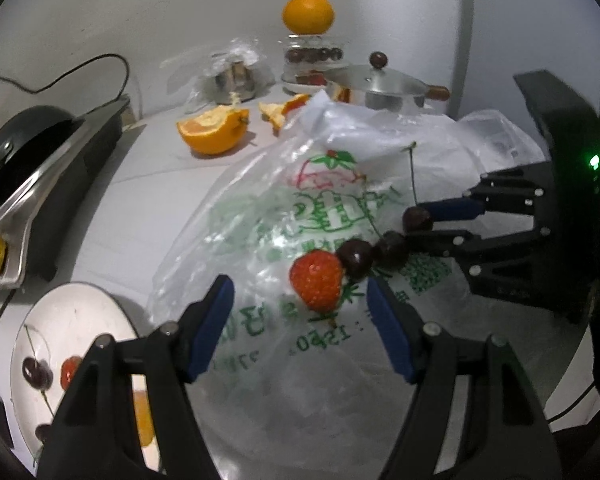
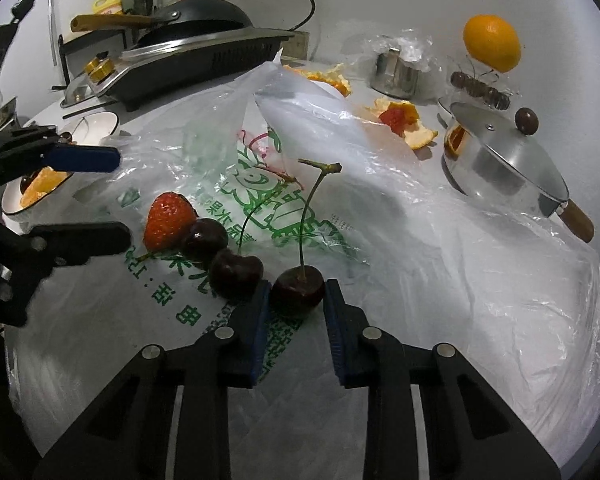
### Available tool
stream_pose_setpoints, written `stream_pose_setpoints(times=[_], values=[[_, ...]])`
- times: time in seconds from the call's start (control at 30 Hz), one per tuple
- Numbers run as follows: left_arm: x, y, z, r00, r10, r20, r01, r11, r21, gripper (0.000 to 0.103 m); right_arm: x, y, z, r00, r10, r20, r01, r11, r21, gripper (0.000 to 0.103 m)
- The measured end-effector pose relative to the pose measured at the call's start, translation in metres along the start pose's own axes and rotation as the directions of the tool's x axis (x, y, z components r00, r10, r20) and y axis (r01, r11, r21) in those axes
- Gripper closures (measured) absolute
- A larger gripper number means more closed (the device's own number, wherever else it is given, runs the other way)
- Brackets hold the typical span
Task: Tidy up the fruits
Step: 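Grasp a dark cherry with the right tool while the left tool reaches toward the strawberry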
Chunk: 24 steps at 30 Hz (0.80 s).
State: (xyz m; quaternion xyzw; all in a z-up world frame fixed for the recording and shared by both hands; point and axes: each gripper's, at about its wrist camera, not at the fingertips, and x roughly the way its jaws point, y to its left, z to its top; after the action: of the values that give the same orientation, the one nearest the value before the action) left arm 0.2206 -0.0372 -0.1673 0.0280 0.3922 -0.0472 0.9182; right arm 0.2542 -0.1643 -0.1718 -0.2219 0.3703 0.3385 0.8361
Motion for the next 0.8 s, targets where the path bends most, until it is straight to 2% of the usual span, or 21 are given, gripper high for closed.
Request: stream_pose_setpoints(times=[0.2,0.3,0.47,0.7,0.8], values=[[0.009,-0.008,0.005,0.999,-0.036,0.007,0.036,0.998,0.050,0.034,-0.009,-0.008,-0.003,1.000,-0.014,0.022,0.013,0.999,0.052,0.075],[0.014,-0.013,0.007,0.998,-0.055,-0.001,0.055,0.994,0.094,0.047,-0.014,-0.012,-0.004,0.999,-0.024,0.033,0.022,0.996,0.081,0.075],[0.026,-0.014,0.008,0.997,-0.066,-0.035,0.070,0.987,0.144,0.054,-0.017,-0.017,-0.007,0.999,-0.033,0.042,0.028,0.993,0.114,0.075],[0.032,-0.010,0.005,0.996,-0.078,-0.050,0.085,0.984,0.159,0.054,-0.016,-0.017,-0.009,0.999,-0.036,0.041,0.031,0.993,0.118,0.075],[0.032,-0.007,0.003,0.992,-0.111,-0.052,0.117,0.984,0.137,0.061,-0.016,-0.018,-0.008,0.998,-0.042,0.038,0.037,0.993,0.116,0.075]])
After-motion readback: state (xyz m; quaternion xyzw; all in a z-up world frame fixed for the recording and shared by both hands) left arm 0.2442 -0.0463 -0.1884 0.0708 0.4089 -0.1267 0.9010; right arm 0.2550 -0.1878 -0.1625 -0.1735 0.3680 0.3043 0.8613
